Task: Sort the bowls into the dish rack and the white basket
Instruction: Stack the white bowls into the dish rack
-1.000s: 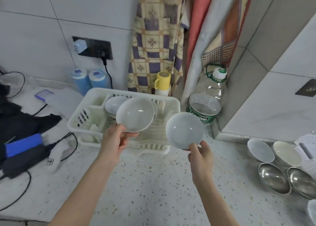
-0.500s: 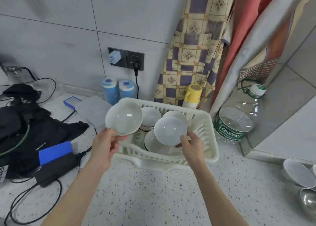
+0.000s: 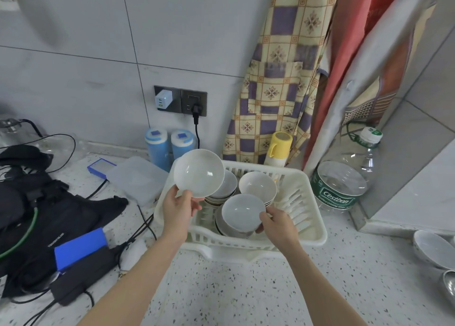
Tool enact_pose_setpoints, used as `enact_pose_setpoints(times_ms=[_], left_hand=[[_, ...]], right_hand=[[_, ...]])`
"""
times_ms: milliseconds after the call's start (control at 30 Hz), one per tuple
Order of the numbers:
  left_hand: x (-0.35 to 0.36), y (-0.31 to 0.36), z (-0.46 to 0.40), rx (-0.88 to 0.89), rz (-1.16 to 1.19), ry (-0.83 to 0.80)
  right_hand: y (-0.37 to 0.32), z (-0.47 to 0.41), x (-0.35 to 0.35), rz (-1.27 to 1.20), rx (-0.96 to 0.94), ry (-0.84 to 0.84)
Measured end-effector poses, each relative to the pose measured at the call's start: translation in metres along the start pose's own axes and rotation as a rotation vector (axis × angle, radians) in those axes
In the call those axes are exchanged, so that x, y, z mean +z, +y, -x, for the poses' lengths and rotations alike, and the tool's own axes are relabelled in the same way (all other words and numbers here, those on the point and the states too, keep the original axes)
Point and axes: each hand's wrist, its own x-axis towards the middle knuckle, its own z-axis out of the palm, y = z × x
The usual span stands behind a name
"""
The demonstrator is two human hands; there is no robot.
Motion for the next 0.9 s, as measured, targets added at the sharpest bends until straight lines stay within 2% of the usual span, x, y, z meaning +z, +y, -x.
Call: enact_pose_setpoints(times_ms=[167,500,900], left_hand=[[0.002,-0.006,-0.008,0.044,-0.013,0.035],[0.002,-0.020,-0.012,0.049,-0.146,-0.010],[0.002,-0.021,-0.010,0.054,-0.227,-0.044]], right_hand=[[-0.003,-0.001,-0.001,0.077,0.013,-0.092],[-0.003,-0.007,0.002,0.121,0.039,-0.147],[0.001,-0.018,0.010,0.334,0.071,-0.200]])
